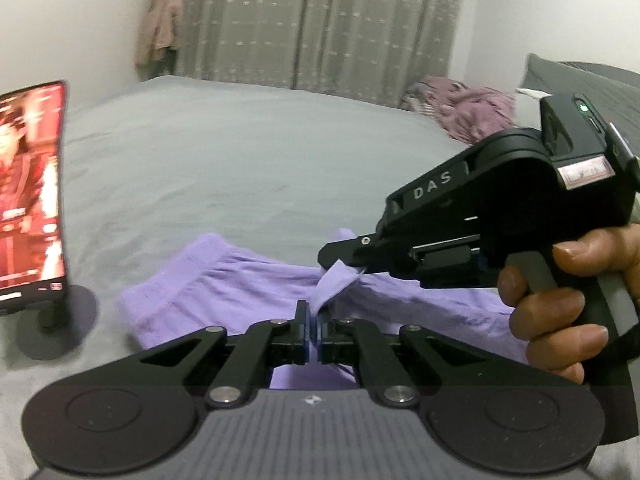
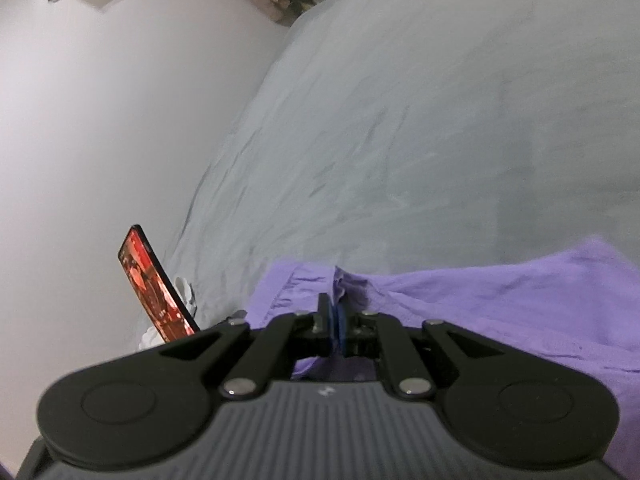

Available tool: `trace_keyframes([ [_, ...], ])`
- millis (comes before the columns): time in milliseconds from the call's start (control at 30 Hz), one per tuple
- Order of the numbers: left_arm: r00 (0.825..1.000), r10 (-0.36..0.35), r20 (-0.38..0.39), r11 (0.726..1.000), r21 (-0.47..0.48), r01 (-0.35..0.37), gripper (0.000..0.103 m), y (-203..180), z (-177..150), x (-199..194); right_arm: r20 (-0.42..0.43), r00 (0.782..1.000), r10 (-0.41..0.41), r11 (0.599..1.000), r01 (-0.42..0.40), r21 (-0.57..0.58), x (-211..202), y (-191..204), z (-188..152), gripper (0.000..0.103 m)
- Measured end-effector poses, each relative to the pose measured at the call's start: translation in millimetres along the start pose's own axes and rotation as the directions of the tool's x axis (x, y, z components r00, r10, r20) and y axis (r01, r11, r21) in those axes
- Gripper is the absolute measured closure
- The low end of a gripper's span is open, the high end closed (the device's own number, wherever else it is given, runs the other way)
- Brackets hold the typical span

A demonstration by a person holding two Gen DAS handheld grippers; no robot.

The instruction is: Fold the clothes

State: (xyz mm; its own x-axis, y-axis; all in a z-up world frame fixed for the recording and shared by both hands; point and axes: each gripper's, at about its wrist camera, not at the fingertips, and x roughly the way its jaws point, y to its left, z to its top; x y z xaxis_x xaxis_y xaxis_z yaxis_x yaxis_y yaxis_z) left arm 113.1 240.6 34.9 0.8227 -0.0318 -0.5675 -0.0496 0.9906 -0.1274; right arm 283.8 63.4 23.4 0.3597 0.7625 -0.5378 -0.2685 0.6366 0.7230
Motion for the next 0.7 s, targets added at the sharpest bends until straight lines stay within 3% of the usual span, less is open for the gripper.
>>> trace_keyframes([
  [300, 0.997, 0.072, -0.006, 0.995, -0.065, -0.073, 0.101, 30.1, 7.9, 11.1, -0.035, 0.999, 0.014, 1.000, -0.015, -0.016, 46.7, 16.9, 5.8, 0.093],
  [533, 0.994, 0.100, -0.036, 0.988, -0.111, -0.103, 0.100, 48.0, 8.8, 17.6, -0.054, 0.998, 0.015, 1.000, -0.015, -0.005, 59.6, 18.8, 7.4, 0.092],
  [700, 0.989, 0.138, -0.060, 0.981, -0.132, -0.145, 0.096, 52.1, 8.4, 10.6, -0.058, 0.998, 0.032, 0.999, -0.032, 0.012, 64.8, 21.2, 11.3, 0.080],
])
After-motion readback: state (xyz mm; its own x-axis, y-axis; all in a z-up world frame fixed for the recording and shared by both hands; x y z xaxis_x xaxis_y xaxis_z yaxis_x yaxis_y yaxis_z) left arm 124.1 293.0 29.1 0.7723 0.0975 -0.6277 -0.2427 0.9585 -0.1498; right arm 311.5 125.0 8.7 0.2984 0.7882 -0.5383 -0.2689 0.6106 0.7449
